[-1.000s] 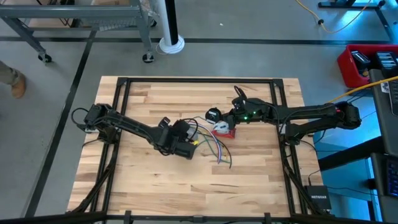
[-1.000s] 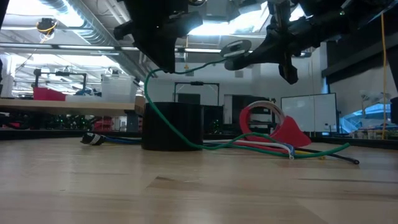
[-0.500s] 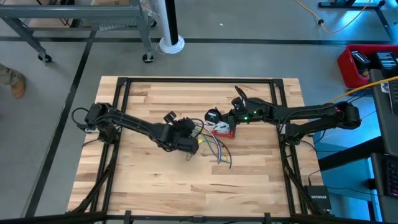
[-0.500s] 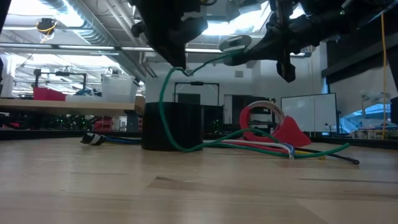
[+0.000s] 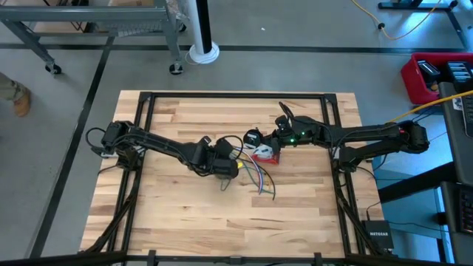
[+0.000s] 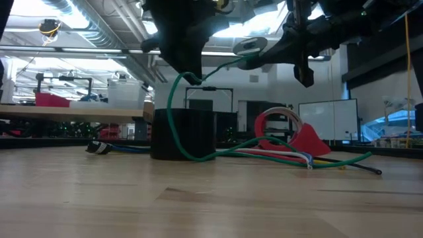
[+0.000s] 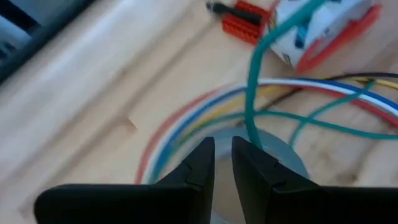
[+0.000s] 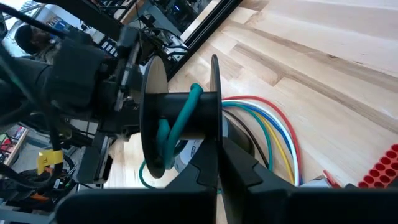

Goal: Coil cords
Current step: Coil the green wire into the spool

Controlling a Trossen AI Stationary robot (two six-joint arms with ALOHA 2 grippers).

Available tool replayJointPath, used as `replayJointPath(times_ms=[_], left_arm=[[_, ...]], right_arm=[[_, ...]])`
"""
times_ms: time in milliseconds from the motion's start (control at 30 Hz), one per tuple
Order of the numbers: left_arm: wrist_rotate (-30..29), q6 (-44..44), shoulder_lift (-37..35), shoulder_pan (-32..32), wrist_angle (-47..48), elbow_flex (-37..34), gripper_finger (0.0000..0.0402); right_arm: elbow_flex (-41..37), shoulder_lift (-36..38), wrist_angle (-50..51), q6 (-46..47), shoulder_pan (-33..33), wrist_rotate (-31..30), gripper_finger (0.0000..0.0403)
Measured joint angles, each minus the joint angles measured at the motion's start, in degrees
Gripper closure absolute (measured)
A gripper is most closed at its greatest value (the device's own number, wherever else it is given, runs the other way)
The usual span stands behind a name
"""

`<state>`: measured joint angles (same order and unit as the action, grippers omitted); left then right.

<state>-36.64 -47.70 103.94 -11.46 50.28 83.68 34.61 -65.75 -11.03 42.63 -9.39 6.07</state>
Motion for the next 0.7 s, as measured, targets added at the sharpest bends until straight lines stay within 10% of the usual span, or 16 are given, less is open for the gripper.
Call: replayJointPath(times_ms=[700], left_arm=[[10.99, -4.46, 0.0, 2.43, 0.51, -0.02, 0.0353]], right_arm=[[0.0, 0.02, 0.53, -1.68, 0.0, -3.47, 0.04]])
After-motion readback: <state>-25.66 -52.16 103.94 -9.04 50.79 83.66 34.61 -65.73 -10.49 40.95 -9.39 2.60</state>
